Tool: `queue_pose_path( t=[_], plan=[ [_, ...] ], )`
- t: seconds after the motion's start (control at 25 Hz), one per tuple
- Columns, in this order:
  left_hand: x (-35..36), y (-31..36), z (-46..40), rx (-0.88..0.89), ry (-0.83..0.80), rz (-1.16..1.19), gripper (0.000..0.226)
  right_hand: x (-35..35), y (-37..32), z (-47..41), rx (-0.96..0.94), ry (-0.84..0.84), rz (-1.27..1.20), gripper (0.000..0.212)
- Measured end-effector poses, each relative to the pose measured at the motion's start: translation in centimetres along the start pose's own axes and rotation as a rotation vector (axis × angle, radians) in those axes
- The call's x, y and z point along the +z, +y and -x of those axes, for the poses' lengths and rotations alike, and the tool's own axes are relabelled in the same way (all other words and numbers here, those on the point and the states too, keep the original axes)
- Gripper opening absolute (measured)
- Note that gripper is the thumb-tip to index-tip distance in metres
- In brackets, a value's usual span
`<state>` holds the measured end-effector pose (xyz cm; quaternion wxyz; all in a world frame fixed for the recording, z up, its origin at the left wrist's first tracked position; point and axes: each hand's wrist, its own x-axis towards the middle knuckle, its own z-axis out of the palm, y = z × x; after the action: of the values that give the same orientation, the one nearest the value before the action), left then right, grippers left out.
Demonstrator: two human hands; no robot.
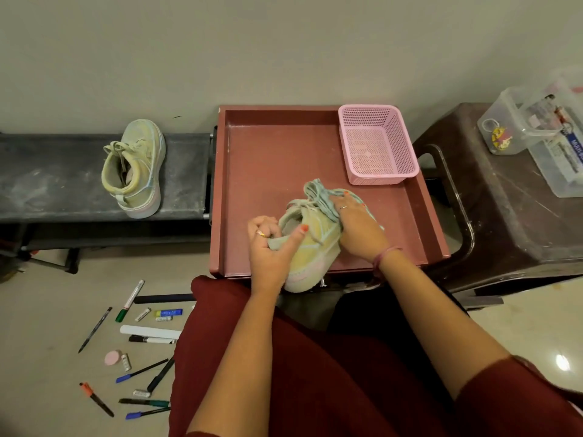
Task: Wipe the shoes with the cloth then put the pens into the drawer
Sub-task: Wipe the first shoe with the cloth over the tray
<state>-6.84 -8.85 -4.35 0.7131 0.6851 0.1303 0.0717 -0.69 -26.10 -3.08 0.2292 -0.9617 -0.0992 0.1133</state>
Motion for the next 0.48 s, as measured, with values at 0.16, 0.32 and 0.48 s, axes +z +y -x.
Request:
queue_pose_path(
  t=[0.16, 0.32, 0.48],
  plan=[
    [0.3, -0.8, 0.8, -0.007, -0.266, -0.185, 0.050, 0.8, 1.3, 0.2, 0.103, -0.028, -0.274, 0.063],
    [0.5, -1.5, 0.6, -0.027, -0.272, -0.199, 0.058, 2.3, 0.0, 2.3, 0.236, -0.003, -0.564, 0.077],
    [0.1, -2.2, 0.7, -0.067, -0.279, -0.212, 0.057, 4.7, -1.2, 4.7, 0.160, 0.023, -0.706, 0.085]
  ],
)
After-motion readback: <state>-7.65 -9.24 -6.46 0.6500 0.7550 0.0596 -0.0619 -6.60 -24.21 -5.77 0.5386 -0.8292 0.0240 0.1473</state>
